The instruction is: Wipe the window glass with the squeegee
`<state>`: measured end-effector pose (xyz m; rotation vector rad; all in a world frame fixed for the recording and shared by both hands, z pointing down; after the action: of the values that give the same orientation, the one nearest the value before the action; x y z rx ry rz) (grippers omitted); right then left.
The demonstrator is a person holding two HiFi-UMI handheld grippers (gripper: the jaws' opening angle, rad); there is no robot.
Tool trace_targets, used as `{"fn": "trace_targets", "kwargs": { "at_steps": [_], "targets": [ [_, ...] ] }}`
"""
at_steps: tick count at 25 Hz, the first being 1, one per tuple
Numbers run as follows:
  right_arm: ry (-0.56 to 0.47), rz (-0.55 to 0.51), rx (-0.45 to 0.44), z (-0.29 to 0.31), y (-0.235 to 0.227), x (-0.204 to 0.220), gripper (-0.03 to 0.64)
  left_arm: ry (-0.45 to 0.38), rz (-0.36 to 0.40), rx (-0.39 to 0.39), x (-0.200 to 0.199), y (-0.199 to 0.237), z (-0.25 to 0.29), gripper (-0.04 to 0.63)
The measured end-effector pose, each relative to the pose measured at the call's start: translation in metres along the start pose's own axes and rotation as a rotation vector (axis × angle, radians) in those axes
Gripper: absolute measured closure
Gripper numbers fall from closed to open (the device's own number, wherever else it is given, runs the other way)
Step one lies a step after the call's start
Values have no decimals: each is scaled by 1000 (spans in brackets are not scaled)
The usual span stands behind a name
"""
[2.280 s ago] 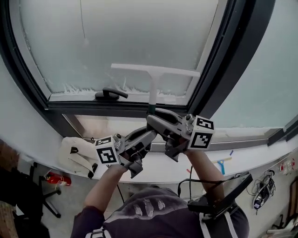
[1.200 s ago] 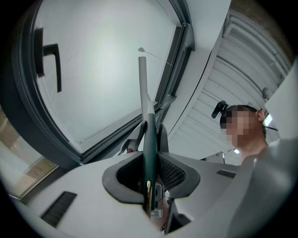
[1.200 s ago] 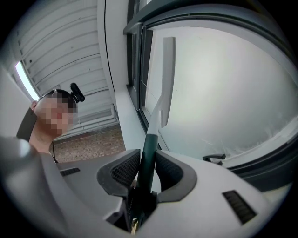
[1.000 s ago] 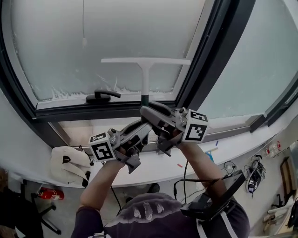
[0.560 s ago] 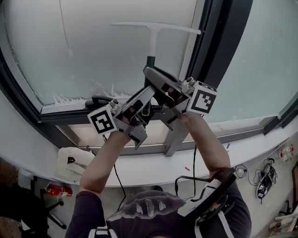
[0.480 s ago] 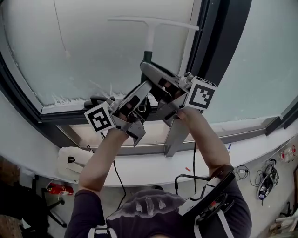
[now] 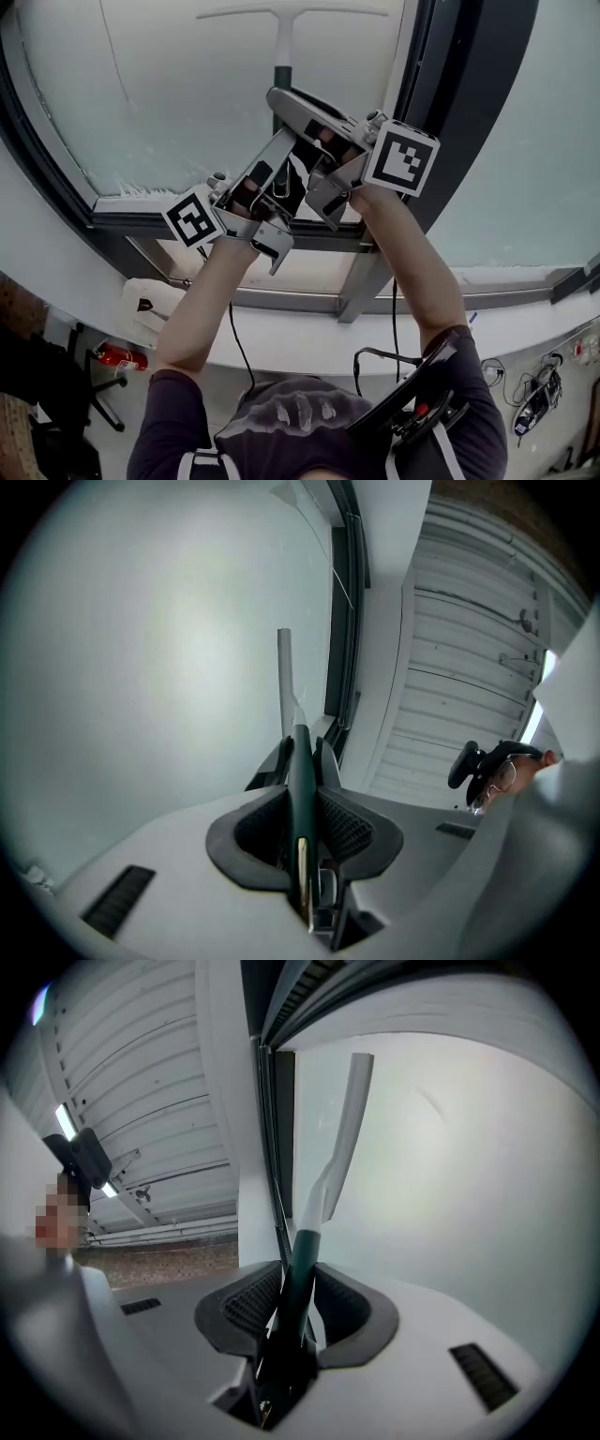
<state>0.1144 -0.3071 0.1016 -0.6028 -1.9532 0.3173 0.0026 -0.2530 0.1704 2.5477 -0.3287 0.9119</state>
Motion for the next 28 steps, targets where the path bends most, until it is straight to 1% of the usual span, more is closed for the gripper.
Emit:
{"fn": "trace_targets", "kwargs": {
  "at_steps": [2, 4, 7, 10, 14, 19, 21, 24, 28],
  "targets": [
    [-38, -1, -13, -1, 1, -1, 522, 4, 9, 4, -3, 0, 3, 497],
    [-84, -21, -18, -5, 3, -1, 522, 5, 15, 28, -5, -2, 5, 497],
    [-109, -50, -11, -4, 6, -1, 520, -21, -8, 57, -7, -1, 5, 496],
    [-86, -38, -9, -2, 4, -4, 520, -27, -37, 76, -8, 2, 7, 496],
    [-19, 19, -47, 1, 1, -8, 520, -23, -49, 95, -7, 4, 6, 495],
    [-26, -6, -15, -1, 1, -9, 520, -13, -84, 114, -6, 9, 9, 495],
    [-63, -15, 6, -4, 3, -8, 520, 0, -106, 118, -5, 9, 11, 495],
    [-126, 3, 35, -14, 5, -7, 520, 6, -142, 132, -2, 9, 13, 495],
    [-153, -16, 63, -24, 1, -9, 520, 32, -148, 142, 5, 15, 19, 495]
  ]
}}
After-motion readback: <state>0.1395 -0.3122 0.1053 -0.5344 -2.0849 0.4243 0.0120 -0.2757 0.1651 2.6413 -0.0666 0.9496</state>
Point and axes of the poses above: the fingertips, and each gripper's own axes: z forward along the fingers, y to its left, x out of its underside, the point moved 9 cm from there along -z, backward along the fingers, and after that the axes turned 15 degrees about z, right-handed, at the moved point
